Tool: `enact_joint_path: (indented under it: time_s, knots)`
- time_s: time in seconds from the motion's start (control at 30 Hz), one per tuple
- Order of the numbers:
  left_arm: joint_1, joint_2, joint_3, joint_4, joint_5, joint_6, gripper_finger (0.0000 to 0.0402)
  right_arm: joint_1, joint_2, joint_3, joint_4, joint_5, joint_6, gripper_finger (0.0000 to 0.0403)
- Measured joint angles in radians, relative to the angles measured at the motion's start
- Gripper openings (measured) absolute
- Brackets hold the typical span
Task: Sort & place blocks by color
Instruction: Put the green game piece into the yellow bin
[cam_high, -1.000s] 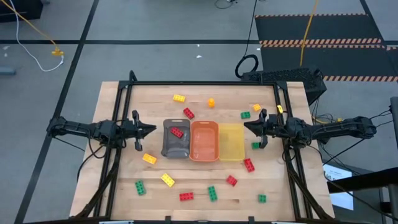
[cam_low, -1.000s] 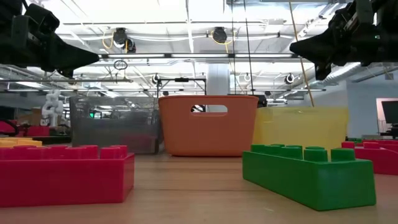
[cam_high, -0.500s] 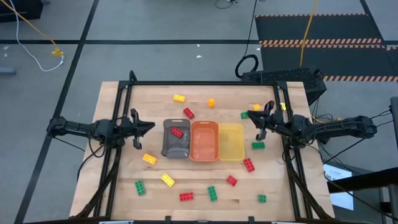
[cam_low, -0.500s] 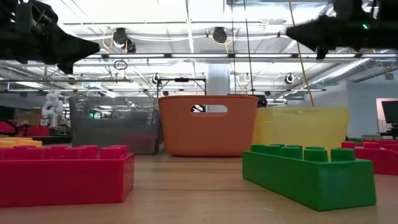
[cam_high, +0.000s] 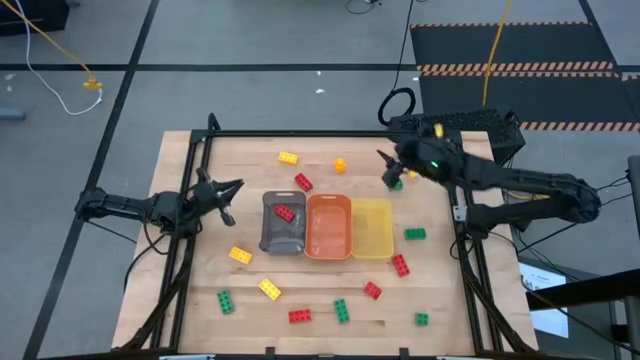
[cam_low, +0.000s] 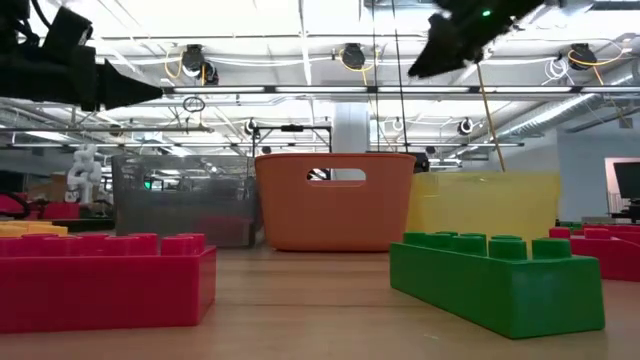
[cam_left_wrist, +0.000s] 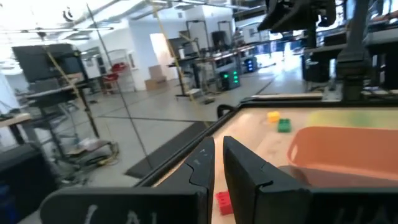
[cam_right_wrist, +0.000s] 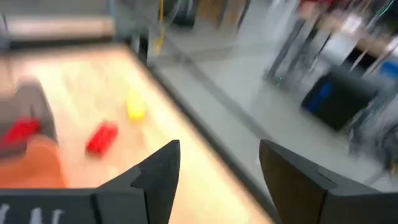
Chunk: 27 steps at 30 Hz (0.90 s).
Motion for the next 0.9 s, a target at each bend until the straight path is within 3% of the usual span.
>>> enact_joint_path:
  time_s: [0.23, 0.4, 0.67, 0.8, 0.9]
  knots:
    - [0.001, 0.000, 0.011, 0.049, -0.011, 0.113, 0.0037, -0.157, 0.270, 0.265, -0.302, -0.168, 0.000, 0.0200]
    - [0.035, 0.071, 0.175, -0.091, -0.039, 0.086, 0.0037, -0.233, 0.388, 0.308, -0.398, -0.214, -0.006, 0.0202]
    - [0.180, 0.431, 0.492, -0.309, 0.002, 0.022, 0.0038, -0.315, 0.481, 0.308, -0.480, -0.253, -0.080, 0.0204]
    - [0.281, 0.649, 0.575, -0.329, 0.057, 0.016, 0.0041, -0.326, 0.507, 0.308, -0.497, -0.293, -0.092, 0.0204]
    - [0.382, 0.789, 0.610, -0.374, 0.058, 0.017, 0.0069, -0.326, 0.510, 0.308, -0.507, -0.291, -0.099, 0.0205]
